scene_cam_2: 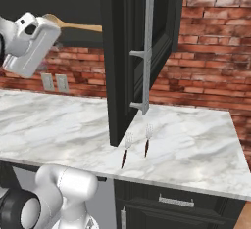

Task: Organize the utensils by type. Pick up the wooden spoons from the counter and place them in the open cabinet. Then pick up the metallic utensils from the counter and place them in the open drawer.

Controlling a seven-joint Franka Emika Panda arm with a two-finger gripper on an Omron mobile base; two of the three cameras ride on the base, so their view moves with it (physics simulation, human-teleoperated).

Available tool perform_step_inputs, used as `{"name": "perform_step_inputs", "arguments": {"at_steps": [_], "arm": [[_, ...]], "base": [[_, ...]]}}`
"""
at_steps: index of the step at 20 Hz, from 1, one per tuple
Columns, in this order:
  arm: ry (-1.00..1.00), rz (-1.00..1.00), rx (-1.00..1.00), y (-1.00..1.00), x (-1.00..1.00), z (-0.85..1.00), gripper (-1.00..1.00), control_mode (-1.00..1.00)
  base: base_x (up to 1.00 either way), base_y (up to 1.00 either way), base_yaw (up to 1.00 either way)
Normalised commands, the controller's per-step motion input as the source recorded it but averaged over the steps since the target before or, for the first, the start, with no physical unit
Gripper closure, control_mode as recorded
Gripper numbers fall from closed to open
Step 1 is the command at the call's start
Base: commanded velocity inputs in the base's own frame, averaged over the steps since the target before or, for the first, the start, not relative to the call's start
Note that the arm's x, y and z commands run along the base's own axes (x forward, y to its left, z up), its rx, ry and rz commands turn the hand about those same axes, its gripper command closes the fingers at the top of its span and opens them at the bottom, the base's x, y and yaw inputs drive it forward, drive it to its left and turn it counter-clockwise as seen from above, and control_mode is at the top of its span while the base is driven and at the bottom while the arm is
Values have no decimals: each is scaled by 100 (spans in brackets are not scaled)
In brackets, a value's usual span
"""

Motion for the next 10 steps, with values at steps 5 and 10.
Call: {"name": "perform_step_inputs", "arguments": {"at_steps": [5,10], "arm": [[-4,-38,70,-39,-39,-78,-100,-100],[0,-35,58,-48,-4,-98,-100,-100]], "base": [[0,0,0],[0,0,0]]}}
